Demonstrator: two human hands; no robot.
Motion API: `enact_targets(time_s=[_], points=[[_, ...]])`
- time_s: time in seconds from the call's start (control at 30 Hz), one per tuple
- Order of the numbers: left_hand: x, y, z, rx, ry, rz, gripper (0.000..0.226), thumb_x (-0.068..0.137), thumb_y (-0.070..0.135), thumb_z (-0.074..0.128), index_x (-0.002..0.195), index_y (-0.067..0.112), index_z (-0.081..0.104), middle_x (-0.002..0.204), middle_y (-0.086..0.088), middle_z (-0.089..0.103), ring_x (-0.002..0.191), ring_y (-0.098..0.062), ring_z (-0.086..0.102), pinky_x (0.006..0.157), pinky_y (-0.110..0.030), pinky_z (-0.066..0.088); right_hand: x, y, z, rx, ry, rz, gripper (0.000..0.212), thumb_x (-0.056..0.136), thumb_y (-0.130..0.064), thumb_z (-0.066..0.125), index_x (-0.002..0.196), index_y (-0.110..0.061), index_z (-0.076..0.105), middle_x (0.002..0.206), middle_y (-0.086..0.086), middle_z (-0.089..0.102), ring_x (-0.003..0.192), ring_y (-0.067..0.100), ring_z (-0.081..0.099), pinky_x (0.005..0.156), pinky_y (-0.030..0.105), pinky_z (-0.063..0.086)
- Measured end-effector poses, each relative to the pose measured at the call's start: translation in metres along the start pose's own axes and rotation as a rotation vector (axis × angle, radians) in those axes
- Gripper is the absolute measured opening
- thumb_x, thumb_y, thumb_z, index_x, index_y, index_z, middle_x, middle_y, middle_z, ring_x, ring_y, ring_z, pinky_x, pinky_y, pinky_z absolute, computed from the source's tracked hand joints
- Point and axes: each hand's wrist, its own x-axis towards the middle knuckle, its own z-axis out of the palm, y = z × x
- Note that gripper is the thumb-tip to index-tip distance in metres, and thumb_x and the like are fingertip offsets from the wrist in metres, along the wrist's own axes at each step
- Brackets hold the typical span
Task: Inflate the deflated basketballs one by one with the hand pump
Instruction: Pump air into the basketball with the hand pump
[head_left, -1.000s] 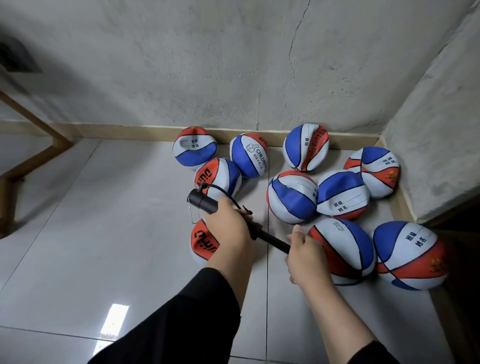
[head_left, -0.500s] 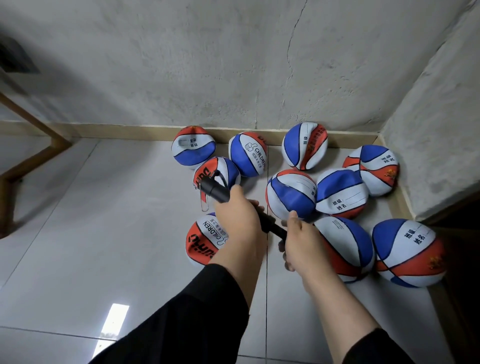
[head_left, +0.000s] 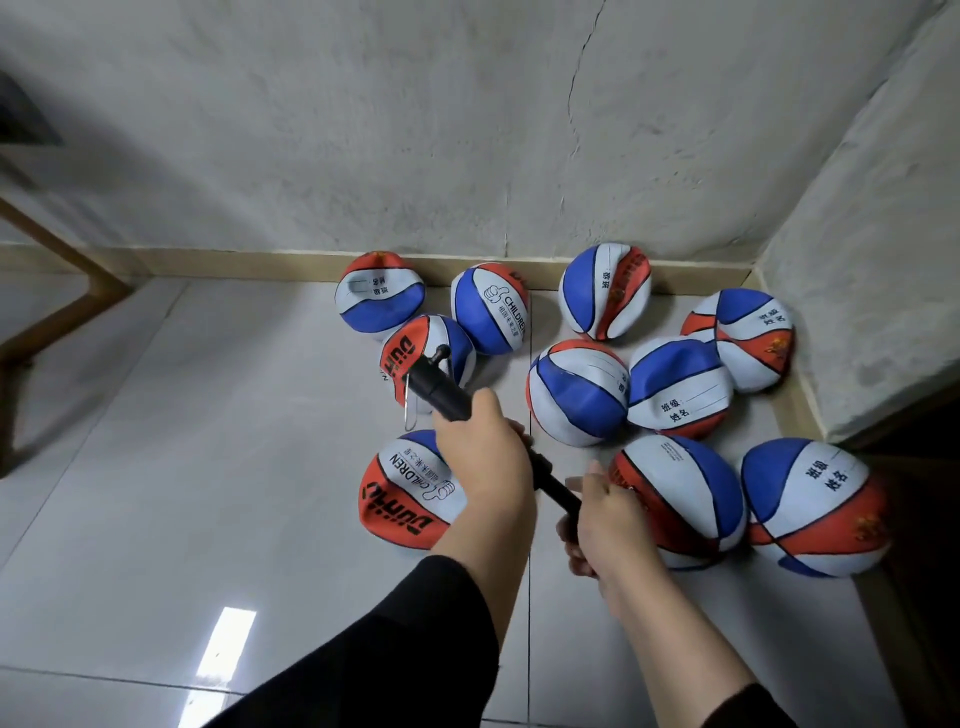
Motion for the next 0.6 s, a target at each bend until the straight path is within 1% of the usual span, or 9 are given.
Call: enact_targets(time_s=[0.07,0.13,0.2,0.27,0.33,0.43,0.53,0.6], points=[[-0.007,-0.002,0.004,-0.009,-0.008,0.01,0.032,0.087,0.017,0.052,0.111,-0.005,0.054,0.061,-0.013,0.053,0.05,-0.025,0.053,0.046,-0.033,0.047,0.005,-0.007,0.003,-0.04,0.003,-0.069,0.049,0.11,-0.044,0.027,0.11,-0.016,0.067,0.067,0.01,0.059,0.046,0.02,0.047,0.044,0.024,0.037],[-0.01,-0.002,0.006,0.0,-0.008,0.004,0.023,0.087,0.017,0.053,0.104,0.0,0.054,0.063,-0.013,0.055,0.053,-0.026,0.054,0.049,-0.032,0.048,0.007,-0.012,0.006,-0.089,-0.003,-0.114,0.058,0.108,-0.051,0.026,0.108,-0.014,0.071,0.072,0.008,0.061,0.052,0.021,0.051,0.044,0.024,0.041],[-0.008,0.001,0.005,0.008,-0.025,-0.002,0.01,0.091,0.015,0.052,0.098,0.008,0.052,0.06,-0.011,0.054,0.053,-0.025,0.055,0.049,-0.029,0.046,0.004,-0.015,0.009,-0.09,-0.013,-0.136,0.06,0.109,-0.049,0.026,0.103,-0.009,0.071,0.069,0.009,0.06,0.05,0.021,0.05,0.043,0.024,0.041],[-0.003,0.005,0.002,0.012,-0.034,-0.015,0.005,0.093,0.016,0.053,0.098,0.013,0.052,0.06,-0.009,0.054,0.051,-0.024,0.055,0.05,-0.03,0.047,-0.002,-0.016,0.012,-0.066,-0.031,-0.146,0.058,0.11,-0.047,0.028,0.099,-0.006,0.068,0.065,0.011,0.058,0.044,0.02,0.047,0.042,0.024,0.038],[0.005,0.009,-0.004,0.014,-0.011,-0.022,0.009,0.093,0.017,0.053,0.101,0.012,0.054,0.061,-0.009,0.053,0.048,-0.022,0.054,0.048,-0.029,0.048,-0.005,-0.014,0.013,-0.054,-0.034,-0.142,0.054,0.109,-0.047,0.03,0.099,-0.008,0.066,0.065,0.012,0.058,0.044,0.02,0.046,0.041,0.023,0.035],[0.026,0.017,-0.013,-0.004,0.062,-0.008,0.008,0.092,0.018,0.052,0.097,0.011,0.052,0.062,-0.011,0.052,0.049,-0.025,0.053,0.049,-0.034,0.049,-0.005,-0.001,0.002,-0.012,-0.012,-0.07,0.046,0.11,-0.046,0.032,0.098,-0.013,0.061,0.06,0.011,0.054,0.04,0.018,0.038,0.041,0.021,0.029],[0.041,0.028,-0.019,0.005,0.091,0.017,0.012,0.093,0.021,0.053,0.098,0.01,0.051,0.063,-0.014,0.054,0.048,-0.026,0.054,0.041,-0.029,0.044,-0.003,0.012,-0.012,0.032,0.008,0.017,0.042,0.109,-0.047,0.032,0.104,-0.017,0.06,0.058,0.009,0.05,0.038,0.016,0.032,0.044,0.021,0.025],[0.039,0.027,-0.018,0.027,0.084,0.023,0.019,0.092,0.023,0.052,0.103,0.007,0.053,0.066,-0.015,0.057,0.052,-0.026,0.057,0.04,-0.029,0.047,-0.002,0.013,-0.014,0.038,0.018,0.013,0.041,0.11,-0.045,0.032,0.103,-0.016,0.06,0.058,0.01,0.049,0.038,0.015,0.032,0.044,0.021,0.025]])
